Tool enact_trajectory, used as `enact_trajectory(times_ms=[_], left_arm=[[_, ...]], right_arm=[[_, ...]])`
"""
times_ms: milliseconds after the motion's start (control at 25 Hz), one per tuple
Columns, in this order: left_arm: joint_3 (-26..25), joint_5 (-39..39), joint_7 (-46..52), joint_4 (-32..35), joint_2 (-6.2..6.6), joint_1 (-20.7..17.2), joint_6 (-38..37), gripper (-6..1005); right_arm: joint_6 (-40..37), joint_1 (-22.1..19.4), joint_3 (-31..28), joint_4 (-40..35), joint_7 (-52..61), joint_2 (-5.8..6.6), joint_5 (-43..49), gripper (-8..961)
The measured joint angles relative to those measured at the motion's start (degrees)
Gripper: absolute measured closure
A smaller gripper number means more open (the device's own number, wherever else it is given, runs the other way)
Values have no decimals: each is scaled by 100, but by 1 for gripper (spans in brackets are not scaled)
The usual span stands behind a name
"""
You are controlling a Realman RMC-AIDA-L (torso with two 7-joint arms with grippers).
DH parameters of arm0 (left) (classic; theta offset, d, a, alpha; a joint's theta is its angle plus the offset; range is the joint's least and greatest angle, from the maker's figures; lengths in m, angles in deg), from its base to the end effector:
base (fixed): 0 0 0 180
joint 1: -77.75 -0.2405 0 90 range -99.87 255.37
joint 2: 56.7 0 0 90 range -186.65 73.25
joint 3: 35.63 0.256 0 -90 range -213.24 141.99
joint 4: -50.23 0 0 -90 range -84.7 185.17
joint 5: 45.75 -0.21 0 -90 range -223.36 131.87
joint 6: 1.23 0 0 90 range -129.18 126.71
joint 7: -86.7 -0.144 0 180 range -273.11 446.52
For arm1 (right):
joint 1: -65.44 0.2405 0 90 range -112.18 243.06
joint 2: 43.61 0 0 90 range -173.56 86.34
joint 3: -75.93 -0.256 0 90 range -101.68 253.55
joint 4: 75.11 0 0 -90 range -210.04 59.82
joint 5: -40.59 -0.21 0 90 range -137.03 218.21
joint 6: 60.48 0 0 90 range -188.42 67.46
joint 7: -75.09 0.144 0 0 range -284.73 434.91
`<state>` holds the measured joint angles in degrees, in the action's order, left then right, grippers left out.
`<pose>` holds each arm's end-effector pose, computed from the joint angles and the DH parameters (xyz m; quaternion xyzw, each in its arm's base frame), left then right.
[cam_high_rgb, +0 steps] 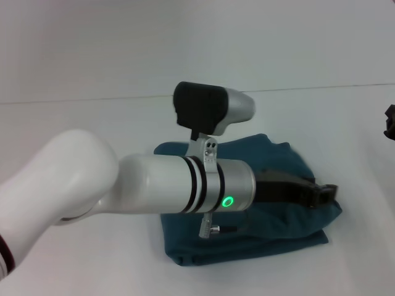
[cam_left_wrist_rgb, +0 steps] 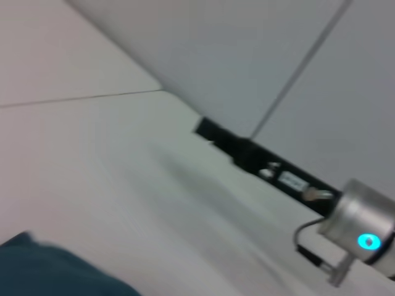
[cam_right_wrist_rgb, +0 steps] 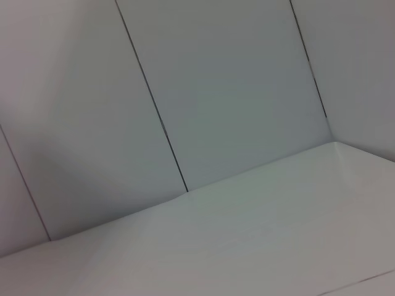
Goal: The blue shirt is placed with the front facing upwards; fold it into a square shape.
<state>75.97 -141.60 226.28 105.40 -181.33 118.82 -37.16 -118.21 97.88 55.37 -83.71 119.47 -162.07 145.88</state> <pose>-0.0635 0.3388 -0.1590 -0.9208 -0.3410 -0.1707 0.0819 0.3679 0.3595 0.0265 -0.6301 0.4108 0.3359 0.5670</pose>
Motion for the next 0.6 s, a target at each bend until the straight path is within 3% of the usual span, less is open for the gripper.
enact_trajectory(times_ms=[120, 280, 440, 600], left_arm=[[-22, 5, -411, 251, 0, -176, 43, 761], [-134, 7, -1608, 936, 1, -945, 449, 601], [-137, 9, -2553, 1428, 1, -1696, 945, 426], [-207, 11, -2851, 1756, 2, -2269, 1312, 268]], right_arm=[[-23, 1, 0, -3, 4, 0, 8, 930], [-139, -35, 176, -22, 209, 9, 31, 929], [-749, -158, 893, -351, 758, 32, 37, 929], [-1860, -386, 1859, -694, 1161, 18, 37, 928]])
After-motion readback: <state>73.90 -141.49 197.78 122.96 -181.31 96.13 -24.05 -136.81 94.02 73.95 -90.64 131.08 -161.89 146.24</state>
